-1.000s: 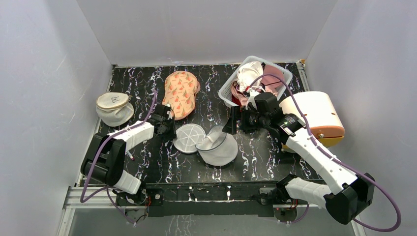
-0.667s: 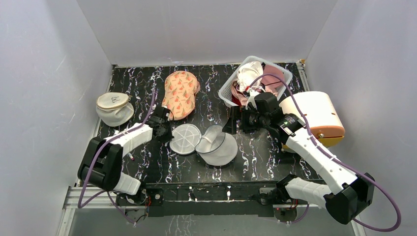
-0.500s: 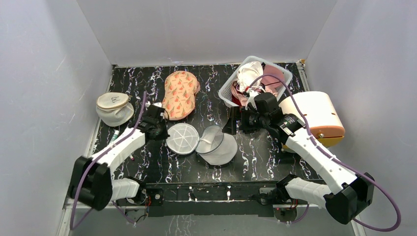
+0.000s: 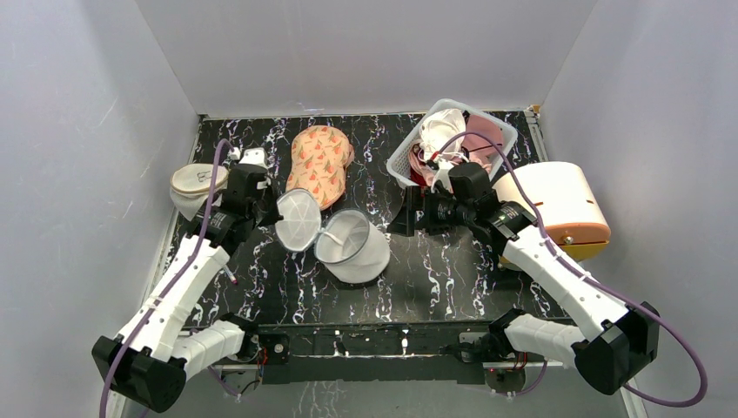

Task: Unzip the laundry bag and remove the bra
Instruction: Close the laundry bag at the center of the board.

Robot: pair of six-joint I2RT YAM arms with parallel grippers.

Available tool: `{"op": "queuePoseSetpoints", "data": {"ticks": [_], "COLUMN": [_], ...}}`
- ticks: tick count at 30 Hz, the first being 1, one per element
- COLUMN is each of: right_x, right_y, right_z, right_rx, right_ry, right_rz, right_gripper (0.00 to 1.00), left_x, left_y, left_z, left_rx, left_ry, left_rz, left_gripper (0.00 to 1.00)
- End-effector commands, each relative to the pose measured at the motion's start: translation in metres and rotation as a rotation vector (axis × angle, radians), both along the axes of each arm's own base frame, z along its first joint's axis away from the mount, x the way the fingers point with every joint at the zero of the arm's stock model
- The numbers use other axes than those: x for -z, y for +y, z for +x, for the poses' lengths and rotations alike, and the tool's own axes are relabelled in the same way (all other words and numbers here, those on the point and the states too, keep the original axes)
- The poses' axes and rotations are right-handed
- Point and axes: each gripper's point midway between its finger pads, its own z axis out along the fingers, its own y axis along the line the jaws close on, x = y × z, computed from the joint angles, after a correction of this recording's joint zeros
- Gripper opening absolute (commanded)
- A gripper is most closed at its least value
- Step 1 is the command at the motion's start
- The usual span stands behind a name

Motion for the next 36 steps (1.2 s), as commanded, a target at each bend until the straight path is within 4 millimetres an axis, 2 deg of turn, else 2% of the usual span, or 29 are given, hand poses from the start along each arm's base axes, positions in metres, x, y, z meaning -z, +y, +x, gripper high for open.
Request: {"op": "queuePoseSetpoints", "data": {"ticks": [1,7,9,14,16,20,24,30,36], "right_x": [-0.042,-0.042,-0.042,-0.044,-0.043,-0.044,-0.050,-0.065,-0.072], "right_y": [0.004,-0.001,-0.001,-0.002,-0.002,-0.001,-0.002,-0.008,-0.017], "right_z": [0.009,0.009,0.009,0.011,0.012,0.014,0.016,0.016,0.014], "right_rx": [0.011,0.033,0.035,0.045,0.046,0.048,0.056,0.084,0.113], "right_ry": [-0.119,-0.119,-0.122,-0.123,-0.122,-0.123,-0.135,-0.167,-0.199], "right_rz": [0.077,0.060,0.059,0.049,0.045,0.044,0.047,0.044,0.032], "right_gripper": [0.98,0.98,0.98,0.98,0.98,0.98,0.98,0.98,0.98], "left_x": [-0.037,-0.032,-0.029,-0.025,-0.023,-0.020,-0.014,0.009,0.044], "left_y": [0.010,-0.041,-0.045,-0.041,-0.046,-0.062,-0.090,-0.136,-0.177], "left_z": [0.000,-0.005,-0.007,-0.012,-0.016,-0.023,-0.033,-0.047,-0.063], "left_rx": [0.026,0.281,0.303,0.325,0.356,0.396,0.455,0.537,0.588], "left_ry": [-0.071,-0.039,-0.026,-0.018,-0.004,0.005,0.013,0.060,0.156], "left_rz": [0.051,-0.099,-0.112,-0.046,-0.038,-0.025,-0.008,-0.020,0.044], "left_gripper": [0.00,0.00,0.00,0.00,0.00,0.00,0.00,0.00,0.00]}}
